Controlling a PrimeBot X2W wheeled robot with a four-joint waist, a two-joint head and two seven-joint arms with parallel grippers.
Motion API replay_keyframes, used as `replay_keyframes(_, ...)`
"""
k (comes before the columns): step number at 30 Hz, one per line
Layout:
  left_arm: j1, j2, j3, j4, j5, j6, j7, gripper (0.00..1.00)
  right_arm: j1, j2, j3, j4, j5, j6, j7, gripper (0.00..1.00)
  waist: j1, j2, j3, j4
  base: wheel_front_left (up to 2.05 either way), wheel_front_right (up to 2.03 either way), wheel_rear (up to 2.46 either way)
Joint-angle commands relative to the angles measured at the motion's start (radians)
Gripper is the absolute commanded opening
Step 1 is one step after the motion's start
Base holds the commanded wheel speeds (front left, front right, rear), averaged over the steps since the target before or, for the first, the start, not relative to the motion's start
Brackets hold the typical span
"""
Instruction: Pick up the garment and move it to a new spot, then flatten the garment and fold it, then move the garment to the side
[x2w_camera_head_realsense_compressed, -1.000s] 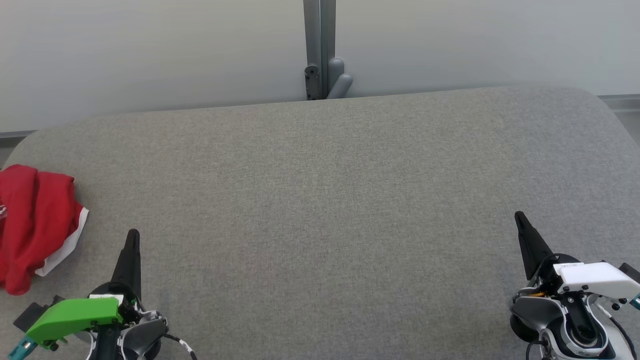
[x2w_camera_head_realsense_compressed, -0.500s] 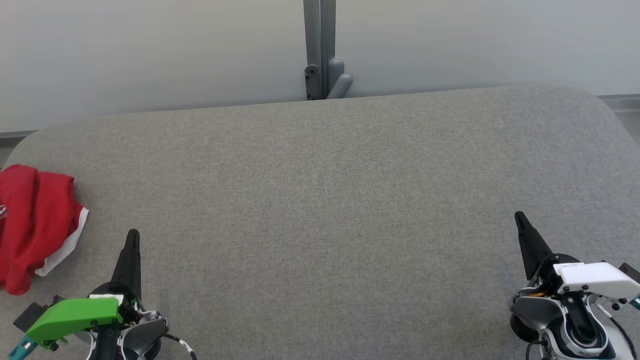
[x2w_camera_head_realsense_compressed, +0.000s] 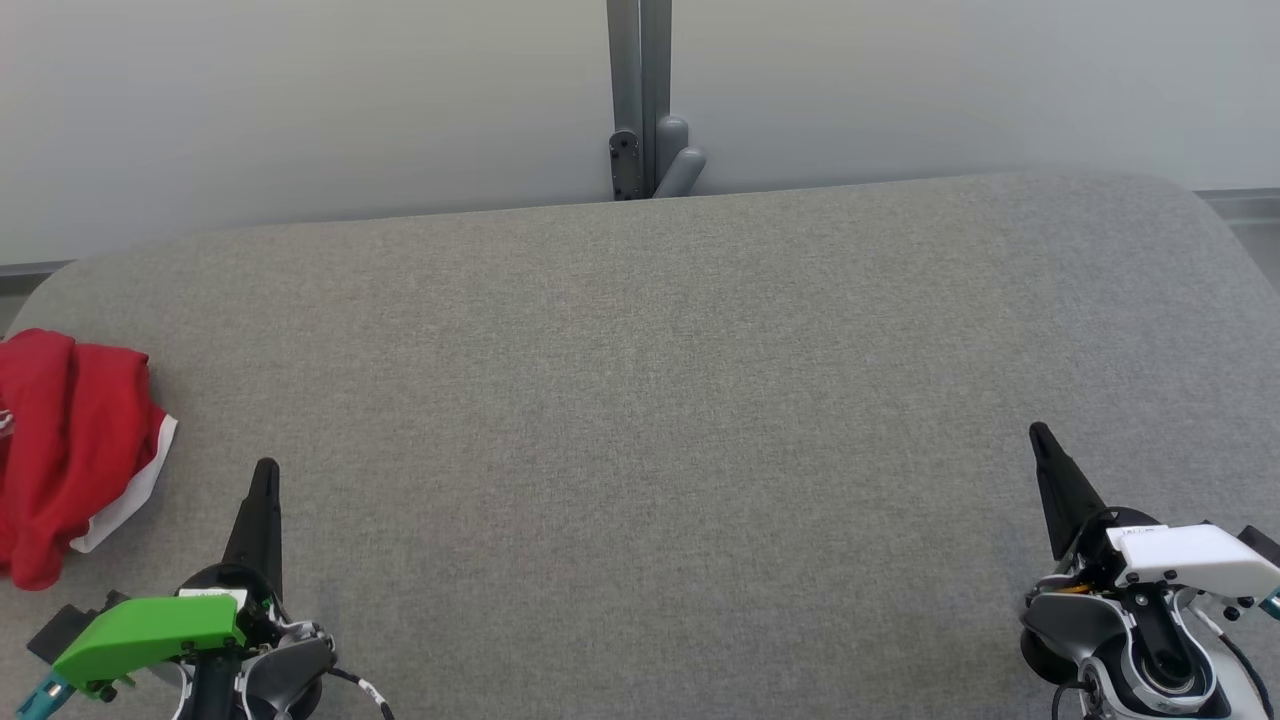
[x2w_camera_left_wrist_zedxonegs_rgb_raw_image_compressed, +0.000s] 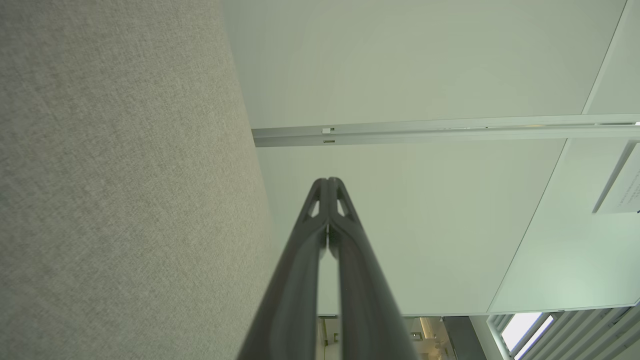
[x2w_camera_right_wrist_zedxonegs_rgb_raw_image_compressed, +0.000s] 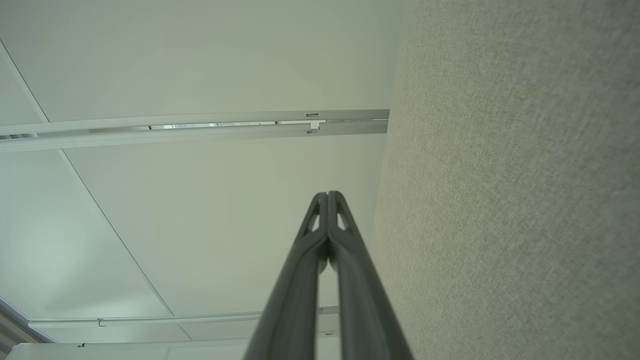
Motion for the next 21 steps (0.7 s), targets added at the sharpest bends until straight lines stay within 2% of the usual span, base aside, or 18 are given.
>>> replay_keyframes(1, -0.011, 0.006, 0.002, -0.003, -0.003, -0.004, 0.001, 0.00, 0.012, -0.005, -0.002, -0.003, 0.005, 0.000, 0.004, 0.00, 0.0000, 0.0000, 0.000, 0.000, 0.00, 0.00, 0.00)
replay_keyframes(21, -0.011, 0.006, 0.002, -0.003, -0.003, -0.004, 0.001, 0.00, 0.012, -0.005, -0.002, -0.003, 0.005, 0.000, 0.004, 0.00, 0.0000, 0.0000, 0.000, 0.000, 0.00, 0.00, 0.00)
